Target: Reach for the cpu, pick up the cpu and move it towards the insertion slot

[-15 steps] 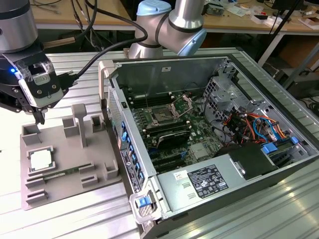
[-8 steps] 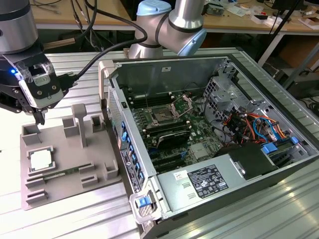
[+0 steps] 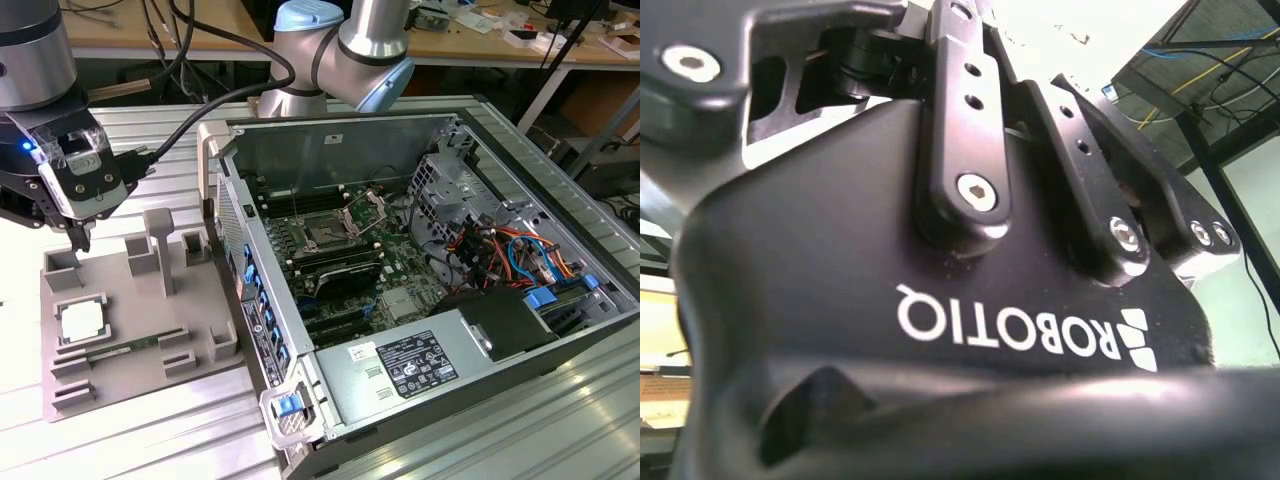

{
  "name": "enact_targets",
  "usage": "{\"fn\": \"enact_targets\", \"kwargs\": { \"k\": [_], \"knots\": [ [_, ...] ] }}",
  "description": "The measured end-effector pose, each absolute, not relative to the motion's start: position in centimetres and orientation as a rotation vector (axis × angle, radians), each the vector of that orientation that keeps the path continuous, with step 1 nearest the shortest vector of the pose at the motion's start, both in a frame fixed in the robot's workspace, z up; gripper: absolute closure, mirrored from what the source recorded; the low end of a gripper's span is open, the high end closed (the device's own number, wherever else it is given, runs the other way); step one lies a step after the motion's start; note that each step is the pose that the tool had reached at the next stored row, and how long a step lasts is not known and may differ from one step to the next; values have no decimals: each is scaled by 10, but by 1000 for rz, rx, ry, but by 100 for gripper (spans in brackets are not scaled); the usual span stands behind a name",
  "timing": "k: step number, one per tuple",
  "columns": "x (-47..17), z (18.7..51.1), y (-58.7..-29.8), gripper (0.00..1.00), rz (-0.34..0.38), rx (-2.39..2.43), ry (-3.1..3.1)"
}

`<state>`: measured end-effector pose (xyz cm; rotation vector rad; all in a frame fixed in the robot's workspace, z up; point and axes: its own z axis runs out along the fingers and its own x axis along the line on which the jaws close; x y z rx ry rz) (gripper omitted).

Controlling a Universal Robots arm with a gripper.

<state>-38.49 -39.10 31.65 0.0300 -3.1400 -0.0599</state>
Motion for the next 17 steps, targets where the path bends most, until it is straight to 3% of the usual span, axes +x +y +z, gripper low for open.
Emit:
{"fn": "enact_targets", "kwargs": {
  "k": [17],
  "knots": [
    [-385, 313, -391, 89, -60, 30, -3140]
  ]
}}
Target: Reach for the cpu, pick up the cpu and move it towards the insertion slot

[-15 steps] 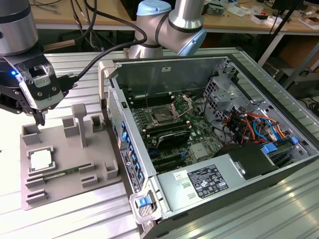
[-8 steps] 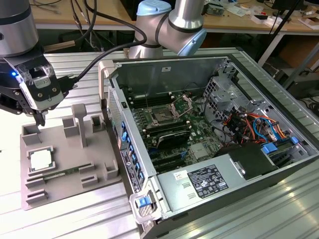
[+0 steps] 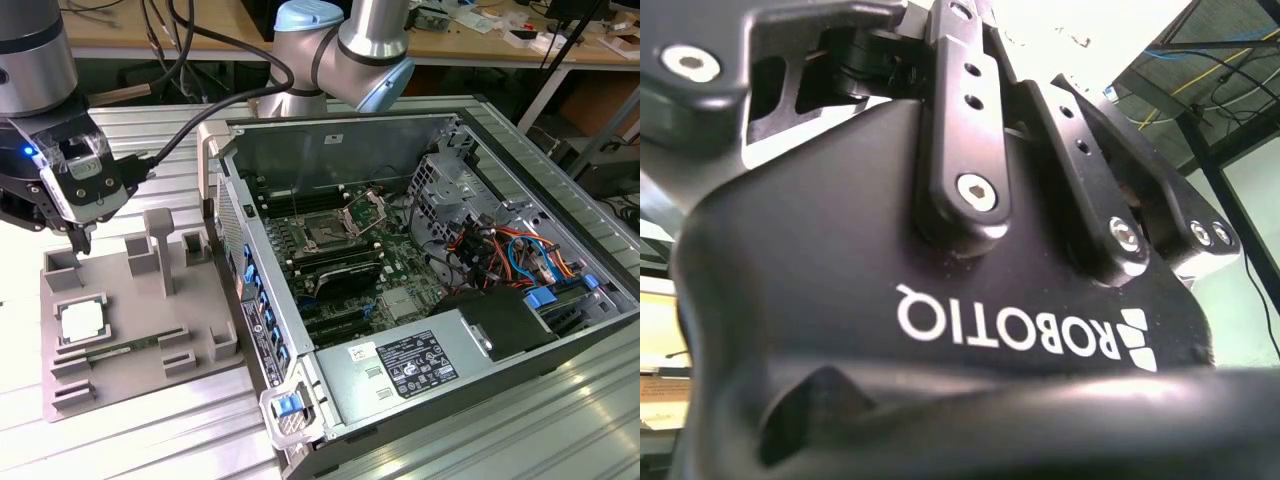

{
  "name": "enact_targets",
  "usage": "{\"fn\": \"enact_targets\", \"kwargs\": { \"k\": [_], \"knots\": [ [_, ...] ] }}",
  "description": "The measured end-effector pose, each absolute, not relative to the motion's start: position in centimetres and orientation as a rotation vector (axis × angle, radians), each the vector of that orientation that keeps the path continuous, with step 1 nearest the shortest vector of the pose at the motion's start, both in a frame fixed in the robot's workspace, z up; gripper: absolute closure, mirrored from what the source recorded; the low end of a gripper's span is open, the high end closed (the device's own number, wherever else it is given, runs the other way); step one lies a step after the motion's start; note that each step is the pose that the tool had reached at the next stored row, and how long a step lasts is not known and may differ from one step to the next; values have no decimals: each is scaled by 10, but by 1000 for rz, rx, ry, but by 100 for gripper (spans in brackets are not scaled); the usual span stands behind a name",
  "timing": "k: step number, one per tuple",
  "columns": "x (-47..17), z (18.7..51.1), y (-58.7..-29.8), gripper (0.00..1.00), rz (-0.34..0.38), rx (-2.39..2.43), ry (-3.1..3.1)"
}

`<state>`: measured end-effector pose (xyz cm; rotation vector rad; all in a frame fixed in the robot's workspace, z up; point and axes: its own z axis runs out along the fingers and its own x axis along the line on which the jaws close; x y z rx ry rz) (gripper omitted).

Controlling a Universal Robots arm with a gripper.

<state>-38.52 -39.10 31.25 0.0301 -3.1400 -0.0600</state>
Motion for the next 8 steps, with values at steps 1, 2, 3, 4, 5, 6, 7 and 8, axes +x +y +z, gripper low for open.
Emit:
{"fn": "enact_targets", "kwargs": {
  "k": [1, 2, 3, 4, 5, 6, 7, 8],
  "knots": [
    [-385, 312, -391, 89, -60, 30, -3140],
    [-385, 312, -391, 89, -60, 30, -3140],
    [-385, 312, -391, 89, -60, 30, -3140],
    [-385, 312, -391, 89, -60, 30, -3140],
    [-385, 311, -391, 89, -60, 30, -3140],
    [-385, 311, -391, 89, -60, 30, -3140],
    [-385, 311, -391, 89, -60, 30, -3140],
    [-385, 311, -391, 89, -60, 30, -3140]
  ]
}}
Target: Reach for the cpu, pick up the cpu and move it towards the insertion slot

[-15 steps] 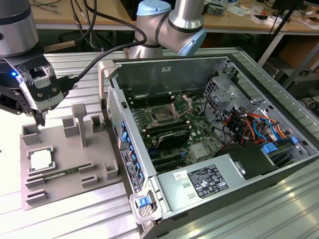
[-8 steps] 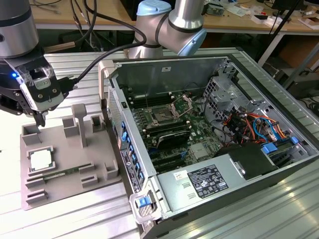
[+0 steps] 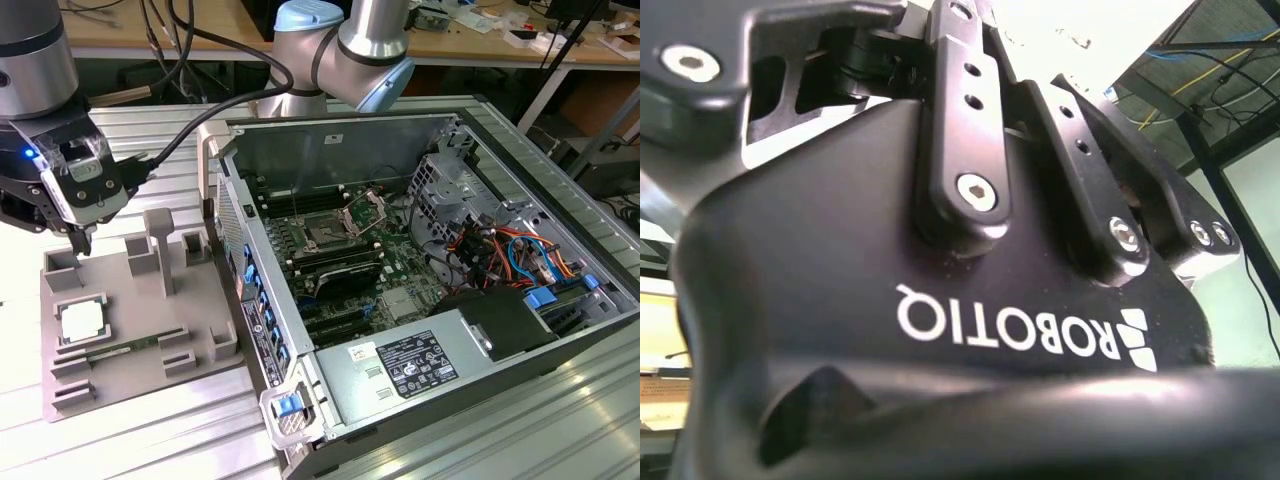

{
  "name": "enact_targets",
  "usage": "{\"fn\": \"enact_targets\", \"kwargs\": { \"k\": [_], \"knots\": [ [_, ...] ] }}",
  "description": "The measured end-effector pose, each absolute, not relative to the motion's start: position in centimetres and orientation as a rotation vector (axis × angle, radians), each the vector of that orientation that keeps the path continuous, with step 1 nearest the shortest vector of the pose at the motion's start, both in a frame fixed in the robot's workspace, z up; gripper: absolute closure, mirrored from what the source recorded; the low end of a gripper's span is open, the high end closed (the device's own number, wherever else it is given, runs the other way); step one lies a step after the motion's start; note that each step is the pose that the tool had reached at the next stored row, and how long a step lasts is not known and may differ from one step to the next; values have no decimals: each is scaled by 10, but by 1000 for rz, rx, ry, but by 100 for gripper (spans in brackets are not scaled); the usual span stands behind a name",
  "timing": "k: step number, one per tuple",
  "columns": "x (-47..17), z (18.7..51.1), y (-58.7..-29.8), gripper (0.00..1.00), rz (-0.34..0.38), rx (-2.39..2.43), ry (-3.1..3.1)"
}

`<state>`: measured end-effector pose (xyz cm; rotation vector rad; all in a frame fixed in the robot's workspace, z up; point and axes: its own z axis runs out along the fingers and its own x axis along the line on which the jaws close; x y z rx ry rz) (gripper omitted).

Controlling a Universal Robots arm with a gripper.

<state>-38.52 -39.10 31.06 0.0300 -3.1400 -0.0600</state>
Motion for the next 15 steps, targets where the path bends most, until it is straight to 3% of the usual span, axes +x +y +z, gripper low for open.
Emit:
{"fn": "enact_targets", "kwargs": {
  "k": [15],
  "knots": [
    [-385, 308, -391, 89, -60, 30, -3140]
  ]
}}
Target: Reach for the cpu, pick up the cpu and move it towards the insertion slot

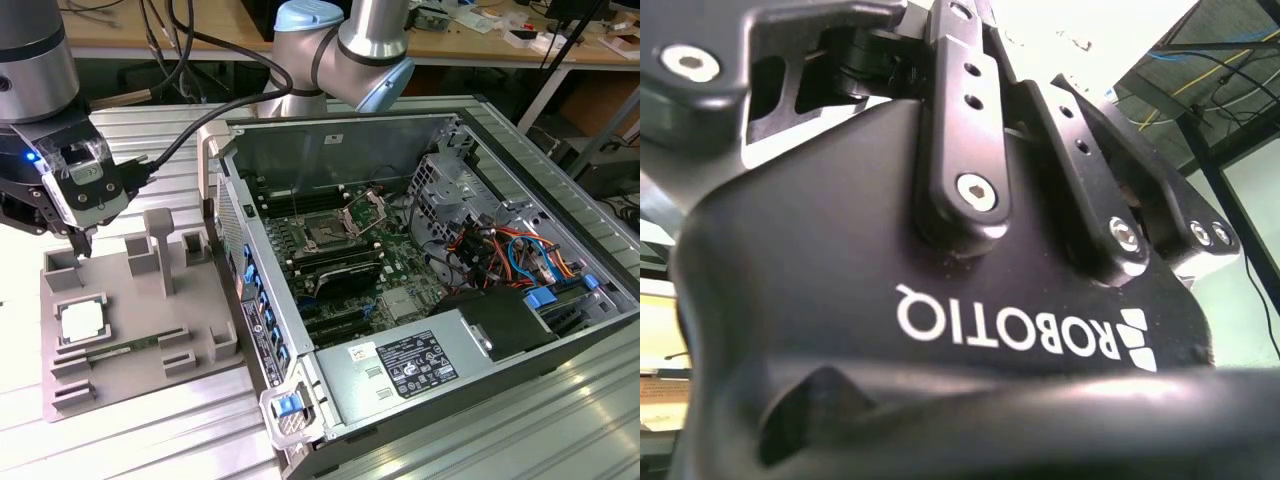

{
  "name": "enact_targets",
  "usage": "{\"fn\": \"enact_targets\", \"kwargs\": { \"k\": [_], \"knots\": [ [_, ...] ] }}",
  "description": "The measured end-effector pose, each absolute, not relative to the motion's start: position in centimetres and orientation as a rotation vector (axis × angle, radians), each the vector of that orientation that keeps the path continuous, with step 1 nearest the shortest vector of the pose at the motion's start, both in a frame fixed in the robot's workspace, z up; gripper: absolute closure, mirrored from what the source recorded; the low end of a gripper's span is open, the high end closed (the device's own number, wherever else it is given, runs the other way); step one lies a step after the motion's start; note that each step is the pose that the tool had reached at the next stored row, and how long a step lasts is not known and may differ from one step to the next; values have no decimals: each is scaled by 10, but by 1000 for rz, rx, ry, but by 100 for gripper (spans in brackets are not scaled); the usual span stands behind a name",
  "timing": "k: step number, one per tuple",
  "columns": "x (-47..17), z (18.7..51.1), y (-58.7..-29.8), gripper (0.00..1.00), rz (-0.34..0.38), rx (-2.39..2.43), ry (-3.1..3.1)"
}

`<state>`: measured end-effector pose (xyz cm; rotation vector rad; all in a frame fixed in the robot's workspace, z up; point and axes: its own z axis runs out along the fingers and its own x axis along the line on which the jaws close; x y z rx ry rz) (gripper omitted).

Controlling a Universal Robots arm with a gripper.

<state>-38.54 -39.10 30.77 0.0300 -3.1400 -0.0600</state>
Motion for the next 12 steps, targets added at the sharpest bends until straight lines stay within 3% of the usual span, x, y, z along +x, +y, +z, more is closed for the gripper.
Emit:
{"fn": "enact_targets", "kwargs": {
  "k": [12],
  "knots": [
    [-385, 305, -391, 89, -60, 30, -3140]
  ]
}}
